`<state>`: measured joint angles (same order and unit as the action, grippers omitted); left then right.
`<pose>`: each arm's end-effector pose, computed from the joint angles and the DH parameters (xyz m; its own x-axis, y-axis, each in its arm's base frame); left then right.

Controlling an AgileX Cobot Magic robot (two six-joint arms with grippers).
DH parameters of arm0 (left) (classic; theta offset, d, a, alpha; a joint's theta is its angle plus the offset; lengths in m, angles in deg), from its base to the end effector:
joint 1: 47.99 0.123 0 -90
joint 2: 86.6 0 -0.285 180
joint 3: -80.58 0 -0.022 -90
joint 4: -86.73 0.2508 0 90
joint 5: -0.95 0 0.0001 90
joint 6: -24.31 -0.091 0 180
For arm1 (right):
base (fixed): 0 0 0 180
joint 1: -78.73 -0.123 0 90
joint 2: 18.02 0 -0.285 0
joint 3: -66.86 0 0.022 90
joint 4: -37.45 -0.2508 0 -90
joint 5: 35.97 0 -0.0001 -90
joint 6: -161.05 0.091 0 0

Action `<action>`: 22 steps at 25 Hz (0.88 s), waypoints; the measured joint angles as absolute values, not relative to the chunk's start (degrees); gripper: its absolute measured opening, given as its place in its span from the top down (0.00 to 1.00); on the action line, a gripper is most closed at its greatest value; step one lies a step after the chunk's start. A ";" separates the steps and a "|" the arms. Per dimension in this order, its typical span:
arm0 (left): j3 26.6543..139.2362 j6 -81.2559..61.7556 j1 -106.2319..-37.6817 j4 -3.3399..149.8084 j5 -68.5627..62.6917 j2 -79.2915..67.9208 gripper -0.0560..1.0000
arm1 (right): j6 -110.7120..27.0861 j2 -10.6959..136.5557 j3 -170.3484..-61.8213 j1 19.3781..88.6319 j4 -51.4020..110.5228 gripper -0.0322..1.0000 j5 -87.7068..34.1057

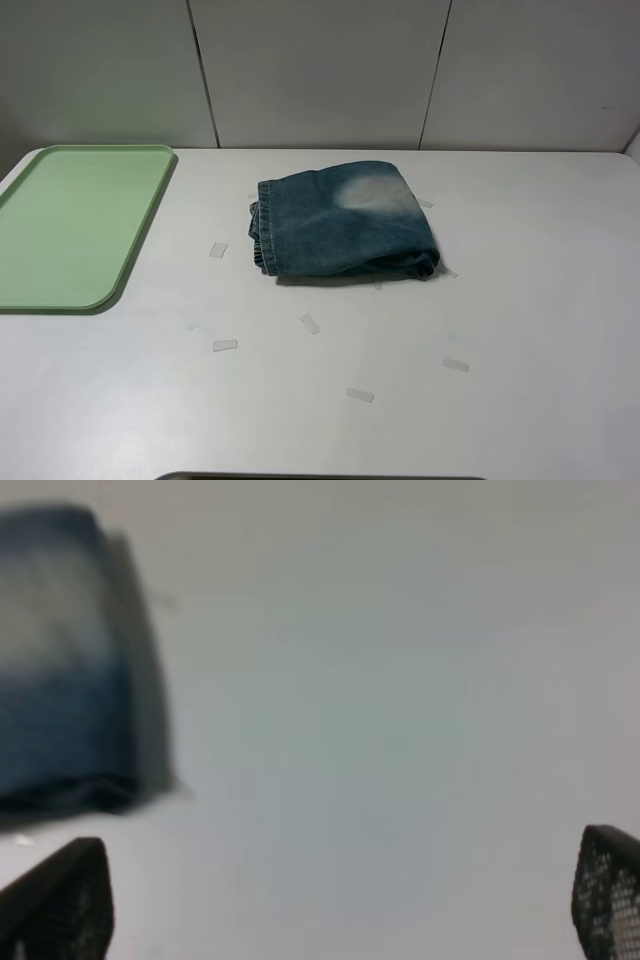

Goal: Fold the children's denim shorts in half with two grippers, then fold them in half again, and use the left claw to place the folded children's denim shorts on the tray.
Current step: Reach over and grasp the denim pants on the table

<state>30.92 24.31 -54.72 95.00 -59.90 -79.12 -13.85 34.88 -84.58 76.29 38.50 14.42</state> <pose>-0.0026 0.0118 0.2726 -0.4606 0.1249 -0.8788 0.0385 0.9919 0.1208 0.1405 0.0047 0.3485 -0.6670 0.0489 -0.7435 0.0195 0.9986 0.0482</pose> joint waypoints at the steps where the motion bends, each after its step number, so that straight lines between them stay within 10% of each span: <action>1: 30.92 24.31 -54.72 95.00 -59.90 -79.12 0.14 | -13.85 30.57 -83.60 76.29 37.45 0.30 14.81; 22: 30.92 24.31 -54.72 95.00 -59.90 -79.12 0.14 | -12.28 -0.82 -73.28 70.11 44.04 0.30 22.64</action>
